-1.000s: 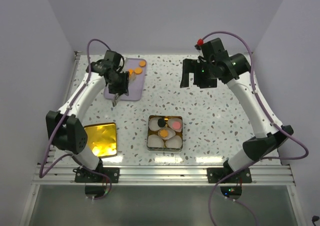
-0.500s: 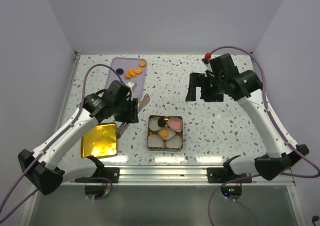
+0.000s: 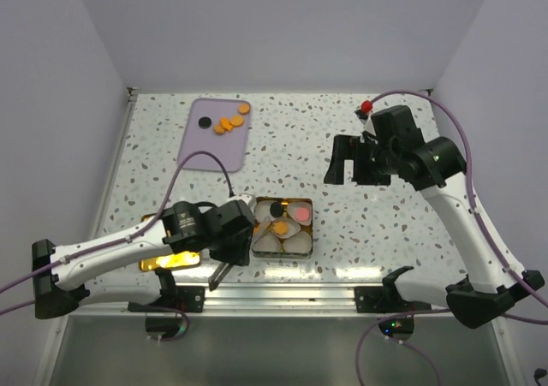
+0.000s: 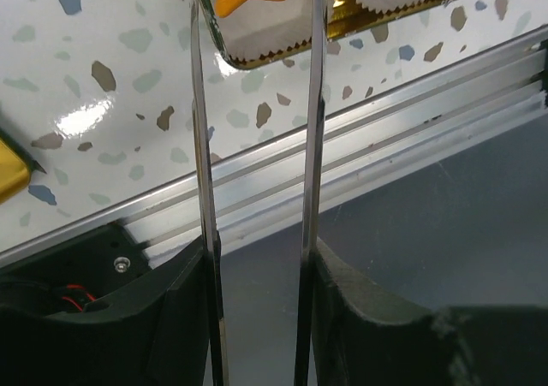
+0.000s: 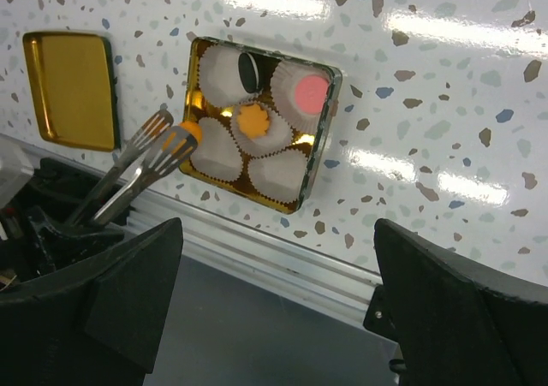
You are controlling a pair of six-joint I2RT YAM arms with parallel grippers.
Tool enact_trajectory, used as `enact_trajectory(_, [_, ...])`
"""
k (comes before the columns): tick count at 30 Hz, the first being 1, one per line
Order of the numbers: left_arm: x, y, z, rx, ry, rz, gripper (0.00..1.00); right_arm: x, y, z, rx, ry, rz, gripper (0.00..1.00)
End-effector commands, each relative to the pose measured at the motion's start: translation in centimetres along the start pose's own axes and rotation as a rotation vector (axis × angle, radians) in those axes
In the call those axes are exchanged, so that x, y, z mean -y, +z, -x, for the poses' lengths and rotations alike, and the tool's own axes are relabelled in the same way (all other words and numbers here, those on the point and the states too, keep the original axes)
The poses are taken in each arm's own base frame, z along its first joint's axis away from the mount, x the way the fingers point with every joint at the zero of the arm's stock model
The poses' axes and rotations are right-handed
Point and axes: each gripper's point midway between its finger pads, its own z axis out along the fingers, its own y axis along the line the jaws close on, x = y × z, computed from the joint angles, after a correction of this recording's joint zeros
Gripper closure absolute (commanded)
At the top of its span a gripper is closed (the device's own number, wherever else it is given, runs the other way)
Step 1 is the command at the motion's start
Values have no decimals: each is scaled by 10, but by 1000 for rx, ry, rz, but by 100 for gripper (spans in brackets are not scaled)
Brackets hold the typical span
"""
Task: Pack the cookies
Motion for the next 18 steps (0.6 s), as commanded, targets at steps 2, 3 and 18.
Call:
enact_trajectory(2, [7, 11, -12, 0, -37, 62, 63, 2, -12, -10, 11, 13, 12, 3])
enact_trajectory(3, [11, 12, -16, -5, -33, 57, 63, 3, -15, -11, 18, 14, 15, 3])
enact_trajectory(18, [14, 26, -27, -30, -12, 84, 53, 9, -19, -25, 14, 30, 6, 3])
